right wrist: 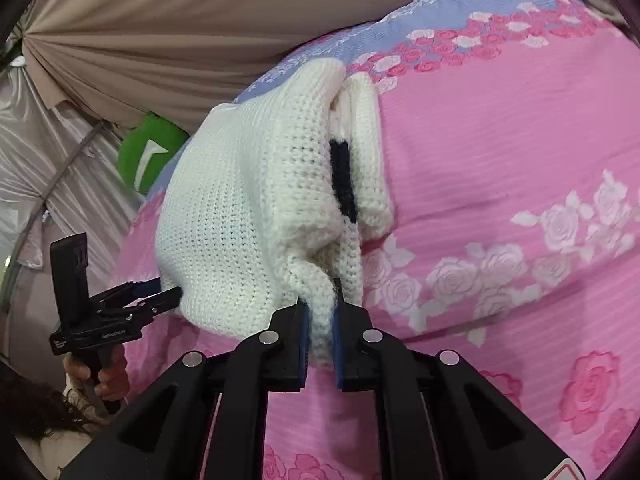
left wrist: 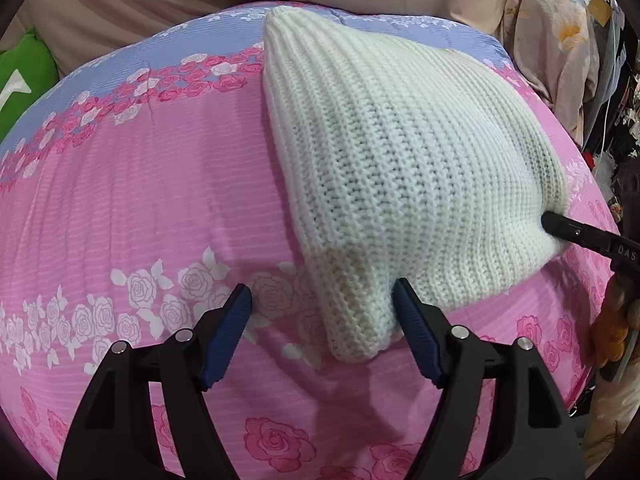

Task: Fold small clothes
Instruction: 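Fold the striped side over the bundle with the right gripper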

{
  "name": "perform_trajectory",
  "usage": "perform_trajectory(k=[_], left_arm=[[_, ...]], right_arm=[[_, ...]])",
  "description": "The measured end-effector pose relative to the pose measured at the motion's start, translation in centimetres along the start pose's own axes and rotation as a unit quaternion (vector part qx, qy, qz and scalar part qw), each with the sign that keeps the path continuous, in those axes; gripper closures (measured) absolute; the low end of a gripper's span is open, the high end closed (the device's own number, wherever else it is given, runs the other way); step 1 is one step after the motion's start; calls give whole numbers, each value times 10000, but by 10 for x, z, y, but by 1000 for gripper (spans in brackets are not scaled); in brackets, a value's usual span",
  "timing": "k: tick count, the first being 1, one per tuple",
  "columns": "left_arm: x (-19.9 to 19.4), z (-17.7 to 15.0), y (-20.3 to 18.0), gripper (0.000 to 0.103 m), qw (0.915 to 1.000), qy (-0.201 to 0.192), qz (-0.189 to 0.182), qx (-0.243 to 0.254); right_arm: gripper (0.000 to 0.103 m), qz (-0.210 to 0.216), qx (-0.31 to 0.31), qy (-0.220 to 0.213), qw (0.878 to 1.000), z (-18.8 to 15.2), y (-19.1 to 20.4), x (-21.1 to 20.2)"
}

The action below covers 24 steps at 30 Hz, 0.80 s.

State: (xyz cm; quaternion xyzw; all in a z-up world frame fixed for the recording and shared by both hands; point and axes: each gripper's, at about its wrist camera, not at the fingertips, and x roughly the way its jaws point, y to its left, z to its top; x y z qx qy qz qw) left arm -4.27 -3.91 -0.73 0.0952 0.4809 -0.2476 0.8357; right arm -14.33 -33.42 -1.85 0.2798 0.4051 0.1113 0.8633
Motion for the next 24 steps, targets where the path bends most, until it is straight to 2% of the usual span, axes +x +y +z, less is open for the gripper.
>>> perform_trajectory(k=[2, 5, 8, 10, 13, 15, 16, 18, 20, 21, 22, 24], left_arm=[[-3, 1, 0, 32, 10000, -22, -6, 12], [-16, 2, -4, 33, 9997, -162, -37, 157], [-39, 5, -8, 33, 9987, -436, -133, 216], [-53, 12, -11, 33, 9974, -656, -210, 198], [-67, 27, -17, 30, 9945, -997, -232, 208], [-67, 40, -23, 29, 9930, -1141, -209, 204], [-65, 46, -26, 29, 9927, -1174, -199, 206], [-56, 54, -31, 29, 9929, -1165, -123, 204], [-45, 58, -35, 29, 9940, -1070, -132, 207], [-40, 58, -36, 29, 9945, -1022, -120, 215], [-33, 57, -38, 29, 9953, -941, -68, 239], [-20, 54, -41, 29, 9965, -789, -5, 277]], right_arm=[[90, 101, -35, -82, 9999, 4, 5, -13], [76, 159, -184, -331, 9992, 15, 15, -39], [61, 64, -377, -760, 9964, 35, 30, -57], [51, 96, -448, -884, 9950, 54, 36, -52], [45, 151, -440, -727, 9963, 83, 38, -15], [45, 39, -379, -389, 9985, 98, 34, 24], [54, -79, -415, -222, 9989, 100, 34, 38], [87, -168, -538, -58, 9984, 104, 36, 54], [88, 252, -505, -465, 9973, 109, 38, 32], [89, 324, -508, -661, 9960, 110, 37, 21], [89, 281, -436, -804, 9954, 112, 31, 12], [89, -177, -295, -619, 9975, 112, 12, 22]])
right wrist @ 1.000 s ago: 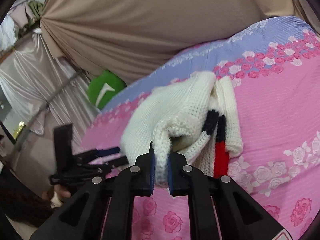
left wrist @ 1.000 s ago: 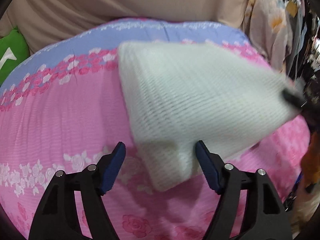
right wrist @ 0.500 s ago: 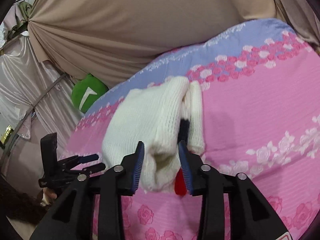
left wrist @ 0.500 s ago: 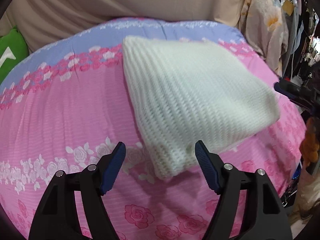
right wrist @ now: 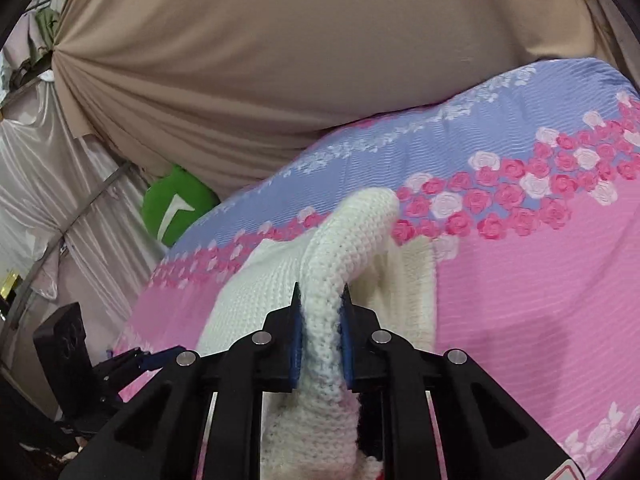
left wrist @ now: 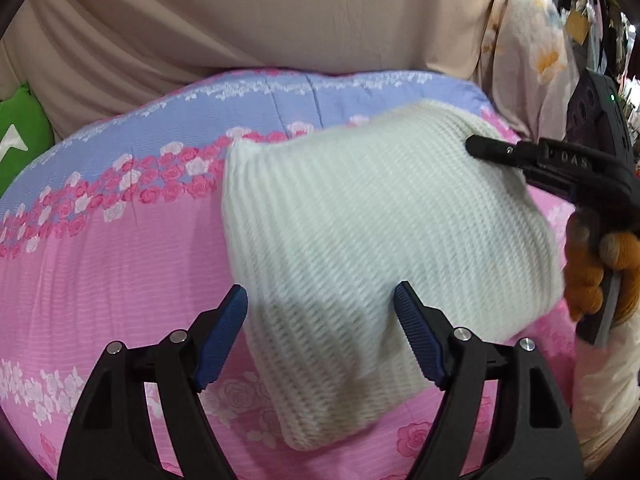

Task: Fold small clothes
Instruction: 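Fold the striped side over the bundle with the right gripper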

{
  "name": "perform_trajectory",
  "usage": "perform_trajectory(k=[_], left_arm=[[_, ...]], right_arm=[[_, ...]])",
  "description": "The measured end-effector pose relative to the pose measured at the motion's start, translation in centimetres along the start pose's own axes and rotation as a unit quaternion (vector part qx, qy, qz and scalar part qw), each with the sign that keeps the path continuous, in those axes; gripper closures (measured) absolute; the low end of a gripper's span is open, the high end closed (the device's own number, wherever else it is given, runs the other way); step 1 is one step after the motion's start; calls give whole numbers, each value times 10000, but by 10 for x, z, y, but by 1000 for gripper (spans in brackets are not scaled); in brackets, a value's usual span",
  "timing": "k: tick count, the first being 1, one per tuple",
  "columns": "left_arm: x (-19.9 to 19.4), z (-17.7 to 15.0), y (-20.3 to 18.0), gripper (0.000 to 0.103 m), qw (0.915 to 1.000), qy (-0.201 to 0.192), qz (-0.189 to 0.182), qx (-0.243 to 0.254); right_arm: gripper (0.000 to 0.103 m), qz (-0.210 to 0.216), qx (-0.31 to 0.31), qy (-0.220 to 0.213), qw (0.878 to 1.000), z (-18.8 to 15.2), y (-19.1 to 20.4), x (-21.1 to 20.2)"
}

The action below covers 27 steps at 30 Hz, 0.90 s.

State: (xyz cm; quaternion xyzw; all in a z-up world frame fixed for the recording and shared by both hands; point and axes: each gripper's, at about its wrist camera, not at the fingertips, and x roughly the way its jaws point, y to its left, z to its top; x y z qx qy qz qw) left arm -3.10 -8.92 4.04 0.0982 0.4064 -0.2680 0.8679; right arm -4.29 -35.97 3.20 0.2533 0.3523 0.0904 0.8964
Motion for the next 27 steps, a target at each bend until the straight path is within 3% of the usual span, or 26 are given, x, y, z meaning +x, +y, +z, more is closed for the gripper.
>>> perform_trajectory(k=[1, 2, 6, 8, 10, 12, 15, 16, 22, 27], left_arm=[[7, -3, -2, 28, 10000, 100, -4, -4], [13, -5, -3, 28, 9998, 171, 46, 9], [19, -10, -5, 26, 9996, 214, 206, 39], [20, -11, -1, 26, 9995, 242, 196, -9], [22, -13, 2, 26, 9994, 292, 143, -70], [24, -14, 1, 25, 9994, 306, 160, -81], [25, -16, -2, 24, 9993, 302, 222, -65], [25, -16, -3, 24, 9992, 312, 248, -49], [20, -14, -10, 24, 9984, 349, 434, -45], [11, -7, -13, 14, 9979, 203, 603, -126]], right_arm=[[89, -355, 36, 386, 9986, -7, -12, 19], [88, -381, 119, 514, 9979, -14, -20, 27], [86, -88, 276, 2, 9996, -17, -9, -15], [86, 112, 34, -327, 9994, -23, 10, -51], [86, 118, -312, -367, 9988, -39, 26, -74], [86, 66, -539, -105, 9985, -59, 36, -76], [87, -534, -602, 745, 9940, -101, 24, -38], [87, -662, -519, 854, 9928, -111, 17, -27], [84, -323, -329, 457, 9979, -103, 14, -50], [74, -267, -292, -129, 9991, -80, 18, -76]])
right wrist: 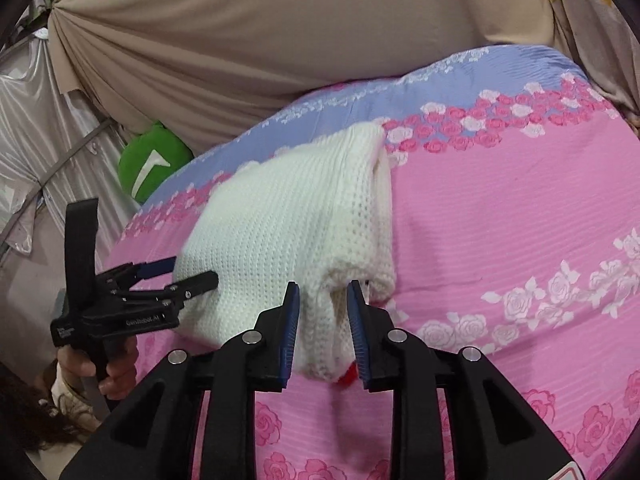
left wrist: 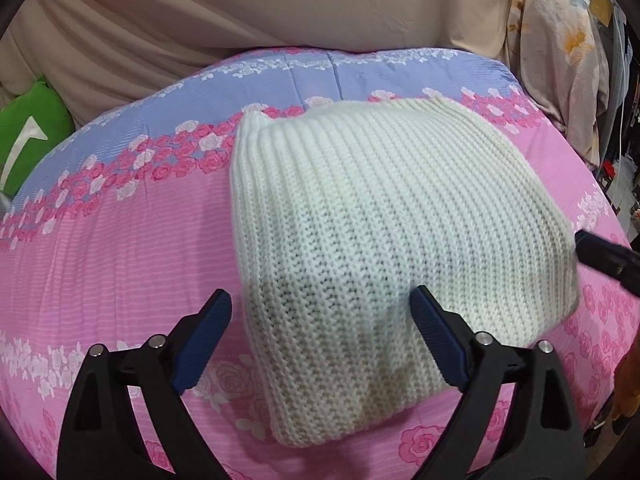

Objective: Fold small clothes

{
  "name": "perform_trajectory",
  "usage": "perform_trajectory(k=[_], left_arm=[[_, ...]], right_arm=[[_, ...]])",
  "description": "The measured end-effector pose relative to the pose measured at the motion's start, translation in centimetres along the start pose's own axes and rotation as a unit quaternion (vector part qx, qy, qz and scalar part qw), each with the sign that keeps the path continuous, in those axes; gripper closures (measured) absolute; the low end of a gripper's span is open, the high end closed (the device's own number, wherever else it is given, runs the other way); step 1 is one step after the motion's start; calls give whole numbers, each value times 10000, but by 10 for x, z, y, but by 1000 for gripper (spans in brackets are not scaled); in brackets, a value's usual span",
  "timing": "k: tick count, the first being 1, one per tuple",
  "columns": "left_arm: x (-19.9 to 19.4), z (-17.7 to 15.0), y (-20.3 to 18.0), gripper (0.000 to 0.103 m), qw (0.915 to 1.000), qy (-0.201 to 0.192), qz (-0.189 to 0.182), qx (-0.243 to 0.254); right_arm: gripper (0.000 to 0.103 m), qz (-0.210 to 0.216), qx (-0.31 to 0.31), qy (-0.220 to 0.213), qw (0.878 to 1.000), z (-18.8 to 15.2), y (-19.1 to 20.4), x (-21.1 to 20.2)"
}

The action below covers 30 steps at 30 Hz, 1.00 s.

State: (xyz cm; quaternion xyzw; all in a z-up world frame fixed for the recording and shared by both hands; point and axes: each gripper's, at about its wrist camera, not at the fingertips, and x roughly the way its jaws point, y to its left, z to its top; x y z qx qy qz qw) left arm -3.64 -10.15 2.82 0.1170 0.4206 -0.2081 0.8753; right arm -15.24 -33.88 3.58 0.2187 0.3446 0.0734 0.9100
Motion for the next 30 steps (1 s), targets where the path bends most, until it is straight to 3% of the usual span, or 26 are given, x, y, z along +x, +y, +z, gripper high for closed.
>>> perform_trajectory(k=[5, 8, 9, 10, 13, 15, 18, 21, 24, 30], left_arm=[[-8, 18, 0, 12, 9996, -174, -101, -221], [-5, 26, 4, 10, 9989, -253, -100, -374], [0, 26, 5, 10, 9990, -222, -42, -373], [10, 26, 6, 10, 9993, -107, 43, -367], [28, 20, 12, 8, 9987, 147, -41, -492], [23, 20, 17, 10, 9977, 147, -185, -628], [8, 22, 25, 8, 9951, 74, -595, -793], [2, 21, 33, 5, 9922, 65, -753, -989], [13, 21, 41, 5, 9875, 290, -1014, -1171], [47, 18, 38, 5, 9798, 763, -1321, -1293]], right_arm=[[72, -46, -89, -304, 9995, 27, 5, 4], [79, -402, -294, 141, 9987, 23, 6, 41], [79, -692, -298, 406, 9963, 16, -1, 63], [70, -726, -263, 435, 9961, 11, -5, 73], [66, -359, 37, 410, 9985, 11, -10, 64], [63, -292, 117, 161, 9994, 15, -9, 47], [42, -120, 398, 101, 9991, 14, -17, 38], [40, -42, 665, 440, 9968, 7, -27, 51], [36, 339, 1033, 789, 9909, -4, -34, 69], [26, 452, 1093, 879, 9891, -5, -34, 82]])
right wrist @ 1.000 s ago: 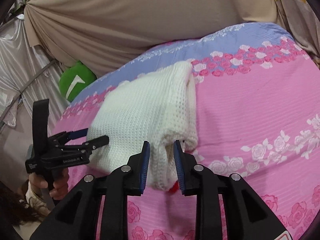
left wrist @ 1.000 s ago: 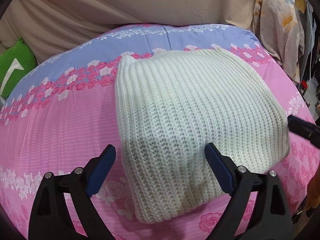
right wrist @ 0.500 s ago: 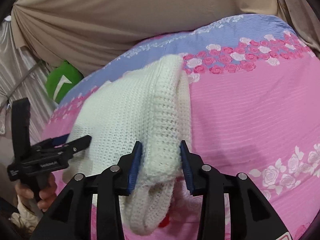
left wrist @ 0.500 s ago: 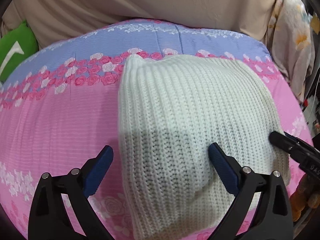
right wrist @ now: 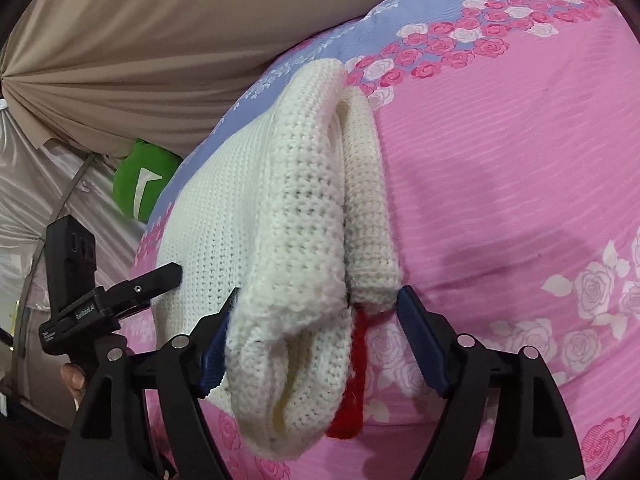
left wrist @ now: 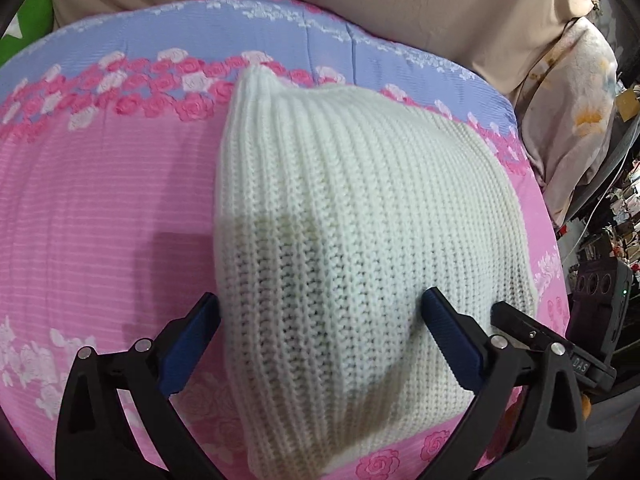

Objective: Fold small clothes

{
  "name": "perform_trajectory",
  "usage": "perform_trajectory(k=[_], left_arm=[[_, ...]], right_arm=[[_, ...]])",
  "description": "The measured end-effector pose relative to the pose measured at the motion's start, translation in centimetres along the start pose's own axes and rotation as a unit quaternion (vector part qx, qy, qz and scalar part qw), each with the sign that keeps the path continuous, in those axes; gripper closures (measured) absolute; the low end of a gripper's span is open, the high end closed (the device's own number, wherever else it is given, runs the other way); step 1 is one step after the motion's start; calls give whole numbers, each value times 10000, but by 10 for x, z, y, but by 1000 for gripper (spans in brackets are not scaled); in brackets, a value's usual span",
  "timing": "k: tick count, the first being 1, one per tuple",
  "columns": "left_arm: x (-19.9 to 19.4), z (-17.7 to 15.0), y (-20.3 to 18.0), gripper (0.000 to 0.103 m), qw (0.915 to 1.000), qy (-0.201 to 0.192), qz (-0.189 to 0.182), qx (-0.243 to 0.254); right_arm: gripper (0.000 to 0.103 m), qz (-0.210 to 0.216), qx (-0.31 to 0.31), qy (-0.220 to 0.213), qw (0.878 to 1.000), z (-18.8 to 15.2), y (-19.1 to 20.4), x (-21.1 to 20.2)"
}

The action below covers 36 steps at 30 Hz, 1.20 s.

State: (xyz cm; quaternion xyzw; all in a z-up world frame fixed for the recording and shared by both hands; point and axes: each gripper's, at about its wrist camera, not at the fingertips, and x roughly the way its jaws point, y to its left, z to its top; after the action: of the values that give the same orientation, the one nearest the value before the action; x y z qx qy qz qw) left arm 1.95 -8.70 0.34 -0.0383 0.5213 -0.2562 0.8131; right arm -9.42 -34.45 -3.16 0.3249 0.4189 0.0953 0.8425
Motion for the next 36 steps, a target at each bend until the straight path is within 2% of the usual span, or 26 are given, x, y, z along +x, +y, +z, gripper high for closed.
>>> perform_trajectory(k=[10, 21, 23, 24, 25, 27, 28, 29, 30, 33, 36], left_arm=[[19, 10, -6, 5, 10000, 16, -40, 3], [35, 18, -4, 5, 9998, -16, -204, 15], [35, 19, -5, 5, 9997, -26, -248, 63], [34, 19, -5, 5, 9996, -32, -283, 82], [32, 19, -5, 7, 9994, -62, -335, 109], [22, 20, -8, 25, 9988, -185, -371, 243], [14, 21, -10, 32, 9983, -280, -396, 332], [8, 23, -11, 44, 9977, -362, -396, 413], [0, 26, -13, 50, 9967, -441, -445, 516], [-22, 36, -15, 56, 9936, -662, -555, 727], [-63, 51, -20, 57, 9856, -1218, -549, 1041]], right_arm=[[20, 84, -65, -52, 9999, 17, 10, 18], [19, 215, -199, -190, 9994, 33, 12, 32], [25, 169, -219, -220, 9994, 34, 13, 33], [37, 171, -194, -224, 9994, 34, 13, 33], [49, 266, -146, -207, 9993, 35, 12, 33], [58, 341, -205, -299, 9988, 36, 18, 27], [60, 287, -336, -393, 9982, 37, 26, 22], [61, 267, -458, -493, 9974, 38, 33, 16], [62, 284, -561, -576, 9964, 40, 41, 11], [62, 327, -904, -900, 9913, 50, 72, -7], [62, 359, -1365, -1314, 9812, 61, 109, -25]])
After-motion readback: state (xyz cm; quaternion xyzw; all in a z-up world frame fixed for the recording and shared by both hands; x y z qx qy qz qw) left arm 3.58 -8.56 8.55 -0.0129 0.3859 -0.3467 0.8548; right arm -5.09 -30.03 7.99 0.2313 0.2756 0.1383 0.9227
